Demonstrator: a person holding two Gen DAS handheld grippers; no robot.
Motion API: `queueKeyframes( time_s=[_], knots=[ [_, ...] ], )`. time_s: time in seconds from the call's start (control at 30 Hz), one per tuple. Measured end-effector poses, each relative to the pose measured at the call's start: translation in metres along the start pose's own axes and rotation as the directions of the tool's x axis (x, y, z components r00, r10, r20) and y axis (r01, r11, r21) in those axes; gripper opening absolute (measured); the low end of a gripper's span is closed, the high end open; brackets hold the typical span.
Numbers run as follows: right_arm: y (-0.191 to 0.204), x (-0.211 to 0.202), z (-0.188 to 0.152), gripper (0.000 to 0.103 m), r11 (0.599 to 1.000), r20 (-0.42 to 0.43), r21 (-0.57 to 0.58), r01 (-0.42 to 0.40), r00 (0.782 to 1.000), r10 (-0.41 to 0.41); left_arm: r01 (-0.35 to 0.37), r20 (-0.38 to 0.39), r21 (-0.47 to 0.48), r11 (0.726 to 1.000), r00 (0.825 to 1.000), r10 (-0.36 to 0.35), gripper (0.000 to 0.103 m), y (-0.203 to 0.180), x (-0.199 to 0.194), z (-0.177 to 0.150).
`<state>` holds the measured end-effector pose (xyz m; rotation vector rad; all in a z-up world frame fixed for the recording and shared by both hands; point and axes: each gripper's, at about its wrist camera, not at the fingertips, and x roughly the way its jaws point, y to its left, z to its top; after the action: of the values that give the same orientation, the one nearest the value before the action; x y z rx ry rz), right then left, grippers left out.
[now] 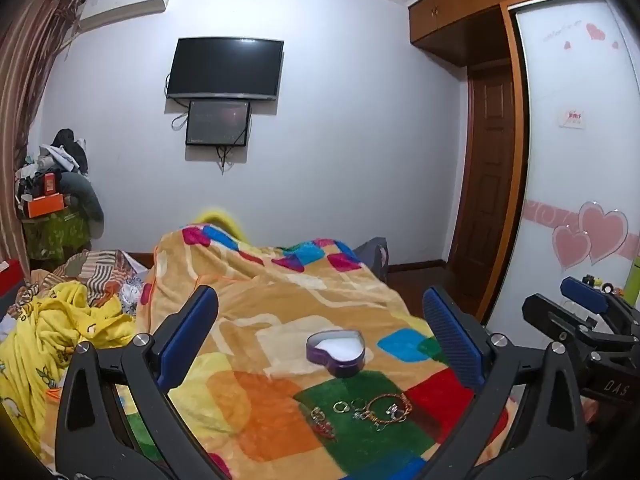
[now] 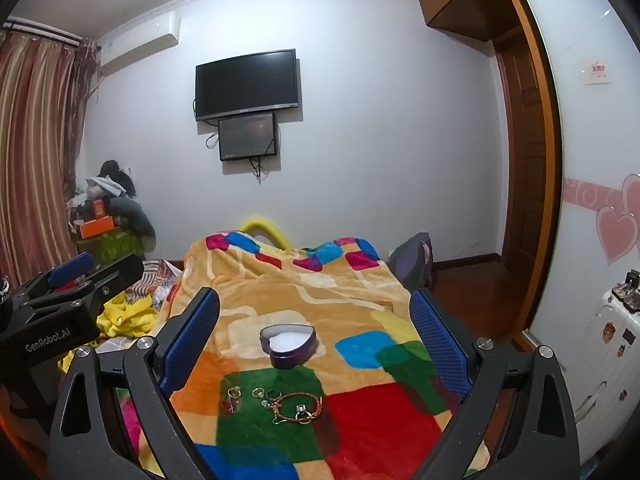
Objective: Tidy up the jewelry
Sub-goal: 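Grasp a gold ring with the left gripper while the right gripper grasps the orange bracelet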
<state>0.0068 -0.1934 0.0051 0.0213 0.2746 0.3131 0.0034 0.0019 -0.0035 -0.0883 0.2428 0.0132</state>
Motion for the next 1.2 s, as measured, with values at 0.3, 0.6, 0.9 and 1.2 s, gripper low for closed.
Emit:
queueKeyframes(
  time_s=[0.3, 0.6, 0.9, 1.2],
  knots=[
    [-0.006, 0.037, -0.028, 0.095, 0.999, -0.156, -0.033, -0.006, 0.988, 0.001, 0.002, -0.185, 0.018, 1.000, 0.983, 0.002, 0.103, 0.019, 0.024, -0.030],
    [-0.005, 0.069, -0.071, 0.088, 0.993, -0.341, -0.098, -0.061, 0.940, 0.024, 0.064, -0.398, 0.070, 0.996, 0.917, -0.031, 0.086, 0.020, 0.063, -0.070],
    [-0.017, 0.098, -0.100, 0.066, 0.993, -0.465, -0.059, -0.098, 0.883, 0.060, 0.125, -0.533, 0.091, 0.988, 0.844, -0.058, 0.060, 0.016, 0.101, -0.107],
    [-0.034, 0.120, -0.113, 0.050, 0.995, -0.520, 0.009, -0.099, 0.850, 0.089, 0.177, -0.613, 0.026, 0.984, 0.780, -0.124, 0.037, 0.017, 0.136, -0.124]
  ],
)
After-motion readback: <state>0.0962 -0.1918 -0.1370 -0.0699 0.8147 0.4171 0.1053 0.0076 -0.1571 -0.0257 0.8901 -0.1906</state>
